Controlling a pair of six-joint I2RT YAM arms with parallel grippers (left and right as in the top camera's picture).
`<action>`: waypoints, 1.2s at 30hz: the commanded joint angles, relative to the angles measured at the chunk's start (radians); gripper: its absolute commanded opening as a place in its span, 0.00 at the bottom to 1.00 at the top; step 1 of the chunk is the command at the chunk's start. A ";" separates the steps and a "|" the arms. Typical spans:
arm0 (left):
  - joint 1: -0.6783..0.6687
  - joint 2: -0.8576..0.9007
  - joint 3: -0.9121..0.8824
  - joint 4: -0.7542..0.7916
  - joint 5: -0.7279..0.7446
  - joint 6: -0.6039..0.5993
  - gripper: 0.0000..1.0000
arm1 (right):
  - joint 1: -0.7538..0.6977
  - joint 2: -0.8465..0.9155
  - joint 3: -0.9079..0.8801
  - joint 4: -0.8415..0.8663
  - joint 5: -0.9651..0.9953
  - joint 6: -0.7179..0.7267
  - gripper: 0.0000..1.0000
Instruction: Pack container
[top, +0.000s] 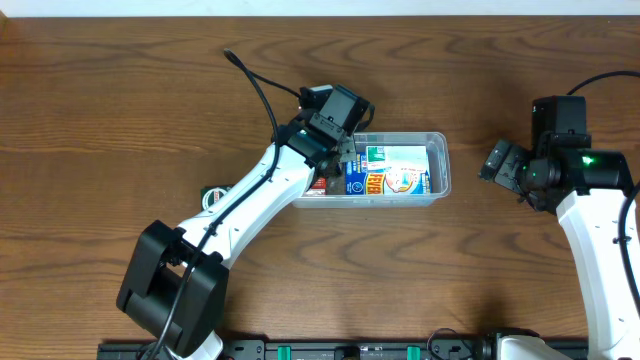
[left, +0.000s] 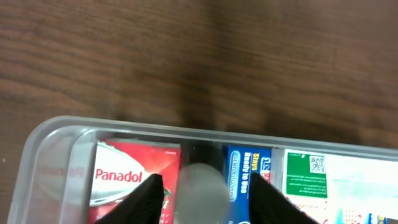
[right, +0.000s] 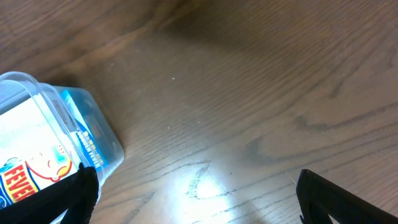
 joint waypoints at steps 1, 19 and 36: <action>0.003 -0.010 0.030 0.000 -0.029 0.003 0.52 | -0.006 0.002 0.001 -0.001 0.003 0.011 0.99; 0.110 -0.383 0.029 -0.201 0.009 0.127 0.59 | -0.006 0.002 0.001 -0.001 0.003 0.011 0.99; -0.026 0.010 0.026 0.013 0.069 0.274 0.58 | -0.006 0.002 0.001 -0.001 0.003 0.011 0.99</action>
